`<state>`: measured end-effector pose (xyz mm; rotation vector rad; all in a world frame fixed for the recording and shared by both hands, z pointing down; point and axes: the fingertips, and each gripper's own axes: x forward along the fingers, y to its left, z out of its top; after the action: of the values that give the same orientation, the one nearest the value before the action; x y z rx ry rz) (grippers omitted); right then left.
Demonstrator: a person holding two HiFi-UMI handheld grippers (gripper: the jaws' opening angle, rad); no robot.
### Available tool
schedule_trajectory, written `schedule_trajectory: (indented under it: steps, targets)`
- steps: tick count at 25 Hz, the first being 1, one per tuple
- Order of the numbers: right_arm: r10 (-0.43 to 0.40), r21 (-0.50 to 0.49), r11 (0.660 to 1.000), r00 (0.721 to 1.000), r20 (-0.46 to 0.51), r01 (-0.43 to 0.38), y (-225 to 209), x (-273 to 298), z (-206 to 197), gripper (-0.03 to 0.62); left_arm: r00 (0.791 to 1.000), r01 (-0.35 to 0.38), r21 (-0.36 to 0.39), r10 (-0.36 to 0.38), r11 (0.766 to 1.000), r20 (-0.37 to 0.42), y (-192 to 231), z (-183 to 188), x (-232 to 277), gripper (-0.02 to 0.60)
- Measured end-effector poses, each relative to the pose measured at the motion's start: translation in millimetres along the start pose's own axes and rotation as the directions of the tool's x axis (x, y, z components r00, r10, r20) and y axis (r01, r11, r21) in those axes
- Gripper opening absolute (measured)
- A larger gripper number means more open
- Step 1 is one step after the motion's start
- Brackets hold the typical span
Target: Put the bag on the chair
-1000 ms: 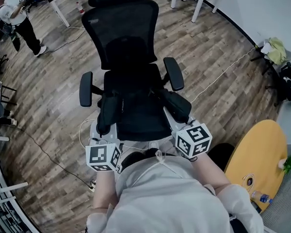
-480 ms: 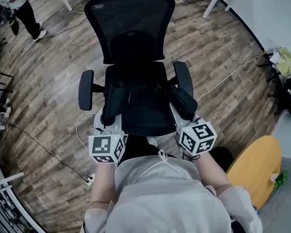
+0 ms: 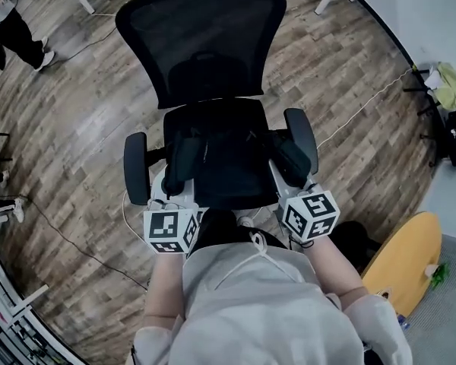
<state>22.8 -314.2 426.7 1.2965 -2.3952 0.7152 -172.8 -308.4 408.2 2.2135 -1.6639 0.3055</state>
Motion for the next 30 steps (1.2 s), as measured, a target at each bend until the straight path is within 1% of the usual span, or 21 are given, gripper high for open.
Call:
schedule_trajectory:
  steps: [3, 7, 9, 12, 16, 23, 30]
  targets:
    - [-0.014, -0.002, 1.0, 1.0, -0.011, 0.014, -7, 37, -4, 0.026, 0.999, 0.012, -0.015, -0.013, 1.0, -0.036, 25, -13, 29, 0.031]
    - [-0.024, -0.008, 1.0, 0.999, -0.026, 0.024, -20, 83, -23, 0.026, 0.995, 0.011, -0.029, -0.014, 1.0, -0.103, 50, -42, 68, 0.031]
    - [-0.03, -0.009, 1.0, 0.998, -0.046, 0.03, -30, 104, -34, 0.026, 0.99, 0.011, -0.037, -0.016, 0.999, -0.14, 60, -59, 88, 0.031]
    - [-0.05, -0.014, 0.999, 0.995, -0.091, 0.049, -41, 136, -50, 0.026, 0.981, 0.01, -0.068, -0.023, 0.998, -0.193, 76, -83, 114, 0.031]
    - [-0.071, -0.007, 0.997, 0.987, -0.142, 0.071, -54, 175, -70, 0.026, 0.969, 0.003, -0.094, -0.026, 0.996, -0.244, 95, -110, 145, 0.031]
    - [-0.094, 0.002, 0.995, 0.971, -0.221, 0.097, -77, 229, -105, 0.028, 0.941, 0.001, -0.111, -0.039, 0.994, -0.337, 117, -164, 187, 0.031]
    - [-0.101, -0.004, 0.994, 0.946, -0.307, 0.105, -90, 264, -143, 0.028, 0.906, -0.022, -0.138, -0.039, 0.99, -0.422, 129, -209, 208, 0.031]
